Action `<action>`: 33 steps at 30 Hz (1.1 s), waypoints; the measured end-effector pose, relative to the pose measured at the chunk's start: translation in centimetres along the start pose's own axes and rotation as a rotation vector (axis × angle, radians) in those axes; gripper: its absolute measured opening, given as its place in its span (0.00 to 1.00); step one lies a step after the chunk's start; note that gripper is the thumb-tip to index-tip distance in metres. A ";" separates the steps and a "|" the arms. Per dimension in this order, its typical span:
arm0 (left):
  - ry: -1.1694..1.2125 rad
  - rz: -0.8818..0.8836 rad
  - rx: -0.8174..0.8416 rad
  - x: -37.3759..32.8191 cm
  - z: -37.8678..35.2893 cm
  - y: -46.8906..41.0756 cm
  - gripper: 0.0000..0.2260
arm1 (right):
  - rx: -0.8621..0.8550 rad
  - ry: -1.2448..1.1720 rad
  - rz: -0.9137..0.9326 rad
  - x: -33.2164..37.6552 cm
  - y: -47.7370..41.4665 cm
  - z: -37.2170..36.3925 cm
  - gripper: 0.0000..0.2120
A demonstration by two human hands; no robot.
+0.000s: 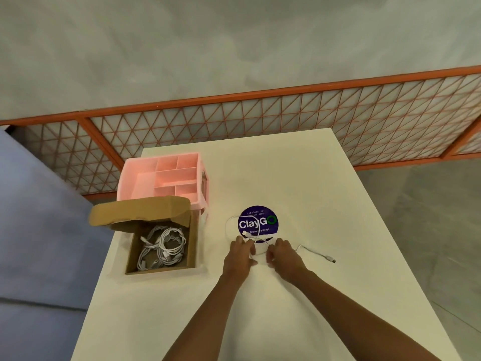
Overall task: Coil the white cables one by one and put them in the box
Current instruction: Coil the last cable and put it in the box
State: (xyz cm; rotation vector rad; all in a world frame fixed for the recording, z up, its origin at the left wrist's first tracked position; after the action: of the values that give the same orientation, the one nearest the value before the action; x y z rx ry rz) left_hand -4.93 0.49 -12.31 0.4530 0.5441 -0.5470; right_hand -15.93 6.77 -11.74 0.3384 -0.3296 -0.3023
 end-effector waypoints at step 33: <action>0.547 -0.280 -0.132 -9.1 7.9 3.4 0.11 | -0.203 -1.049 0.149 2.5 3.9 16.6 0.10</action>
State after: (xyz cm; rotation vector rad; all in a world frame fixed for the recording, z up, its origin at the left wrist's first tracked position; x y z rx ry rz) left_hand -6.69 2.17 -0.01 0.4017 1.1734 -0.6515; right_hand -18.75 4.88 5.14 -0.0775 -1.3379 -0.3446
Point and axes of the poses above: each hand's wrist, its own y-axis away from the middle knuckle, its own z-axis out of the back of the hand, x = y × z, the point moved 6 cm from there along -y, towards the middle knuckle, and after that the axes turned 6 degrees about y, right-handed, at the moved point
